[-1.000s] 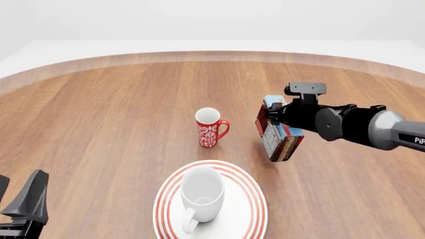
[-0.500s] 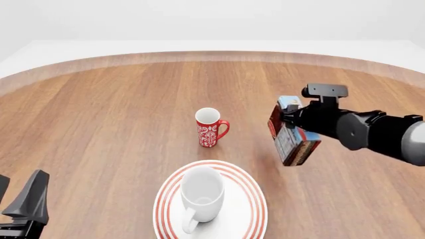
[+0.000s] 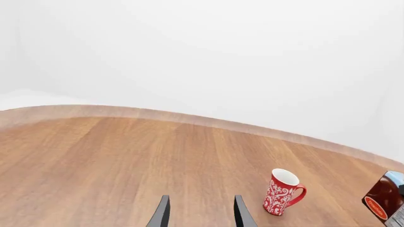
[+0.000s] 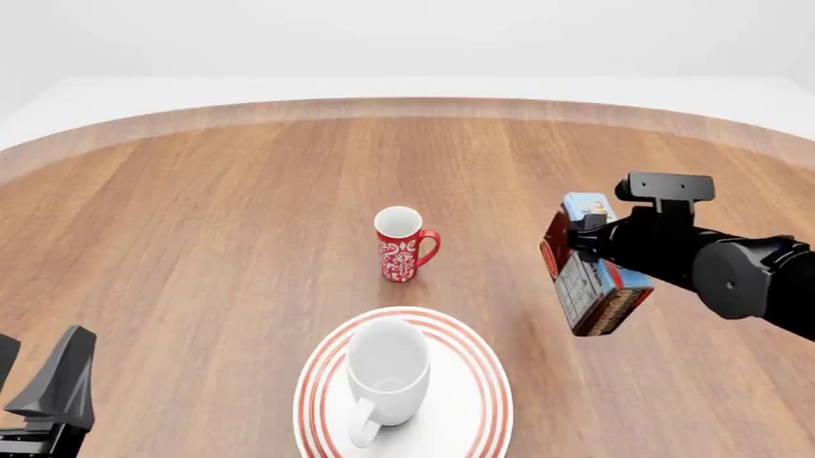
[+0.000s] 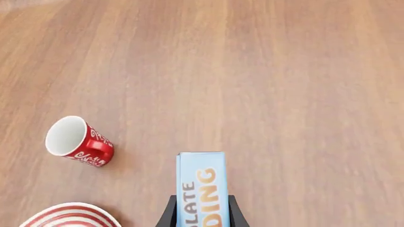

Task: Pick up the white mug and put it on the plate, and put the chocolate pudding to the right of the plate.

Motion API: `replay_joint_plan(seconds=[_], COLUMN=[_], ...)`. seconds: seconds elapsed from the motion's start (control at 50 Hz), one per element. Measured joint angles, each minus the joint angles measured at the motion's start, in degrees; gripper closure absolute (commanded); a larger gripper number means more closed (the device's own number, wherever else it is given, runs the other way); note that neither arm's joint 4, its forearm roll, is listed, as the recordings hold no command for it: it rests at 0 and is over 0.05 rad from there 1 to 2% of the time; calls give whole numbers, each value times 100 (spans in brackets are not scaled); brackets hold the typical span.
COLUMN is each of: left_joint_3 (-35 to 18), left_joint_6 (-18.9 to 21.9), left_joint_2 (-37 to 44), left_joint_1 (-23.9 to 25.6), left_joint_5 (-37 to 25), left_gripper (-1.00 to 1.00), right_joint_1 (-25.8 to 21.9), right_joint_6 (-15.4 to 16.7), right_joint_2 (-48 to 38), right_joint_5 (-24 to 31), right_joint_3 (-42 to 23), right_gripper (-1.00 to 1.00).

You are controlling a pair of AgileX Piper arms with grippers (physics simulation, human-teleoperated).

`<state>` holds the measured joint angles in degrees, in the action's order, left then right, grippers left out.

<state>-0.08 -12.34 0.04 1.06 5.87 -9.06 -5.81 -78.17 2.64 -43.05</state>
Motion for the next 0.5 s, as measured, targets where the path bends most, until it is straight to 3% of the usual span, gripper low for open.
replay_joint_plan(seconds=[0.5], left_joint_3=[-1], left_joint_6=[16], left_joint_2=[0], left_joint_1=[22], left_joint_5=[-6], left_gripper=[-100], right_joint_1=[263], right_joint_6=[97], right_joint_2=[943], right_joint_5=[321], right_joint_3=[590], right_gripper=[100])
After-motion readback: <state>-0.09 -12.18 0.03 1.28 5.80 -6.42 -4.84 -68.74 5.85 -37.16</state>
